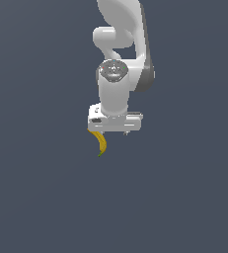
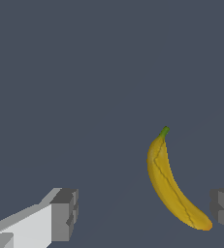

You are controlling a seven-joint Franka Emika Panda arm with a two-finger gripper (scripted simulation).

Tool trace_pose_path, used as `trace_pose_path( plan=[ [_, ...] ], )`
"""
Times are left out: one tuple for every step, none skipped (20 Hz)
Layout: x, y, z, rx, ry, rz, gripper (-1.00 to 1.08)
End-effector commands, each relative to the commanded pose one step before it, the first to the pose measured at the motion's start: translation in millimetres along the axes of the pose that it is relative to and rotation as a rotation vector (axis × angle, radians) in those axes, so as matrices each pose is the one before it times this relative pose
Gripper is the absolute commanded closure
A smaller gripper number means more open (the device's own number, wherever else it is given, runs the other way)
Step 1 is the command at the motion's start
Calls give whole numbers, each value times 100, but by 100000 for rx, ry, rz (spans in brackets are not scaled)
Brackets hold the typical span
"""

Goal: Pick up the object and move it to a goal position.

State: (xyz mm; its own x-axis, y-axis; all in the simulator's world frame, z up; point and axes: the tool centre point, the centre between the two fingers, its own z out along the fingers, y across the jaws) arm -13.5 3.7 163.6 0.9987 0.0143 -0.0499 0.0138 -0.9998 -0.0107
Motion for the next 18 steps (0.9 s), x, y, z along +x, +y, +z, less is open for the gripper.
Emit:
trace_pose_path(
  plan=[
    [0, 1, 0, 0, 0, 0, -92],
    [-7, 2, -20, 69, -6, 1, -92],
    [-22, 5, -59, 182, -17, 10, -92],
    [-35, 10, -98, 322, -30, 23, -92],
    [-47, 11, -141, 454, -42, 46, -92],
    [-53, 3, -177, 539, -52, 84, -92],
    [-42, -14, -164, 453, -47, 111, -92],
    [-28, -22, -139, 357, -43, 135, -92],
    [-13, -29, -104, 234, -35, 143, -92],
    [-1, -35, -59, 88, -20, 104, -92],
    [6, 4, -5, -5, -9, 68, -92],
    [2, 6, 34, -63, 14, -73, -92],
    [-7, 36, 57, -68, 25, -153, -92],
    [-17, 60, 72, -49, 34, -232, -92],
    [-27, 83, 91, -40, 45, -318, -92],
    [-38, 106, 112, -37, 56, -409, -92],
    [-48, 131, 136, -41, 68, -501, -92],
    [-59, 156, 164, -54, 81, -602, -92]
  ],
)
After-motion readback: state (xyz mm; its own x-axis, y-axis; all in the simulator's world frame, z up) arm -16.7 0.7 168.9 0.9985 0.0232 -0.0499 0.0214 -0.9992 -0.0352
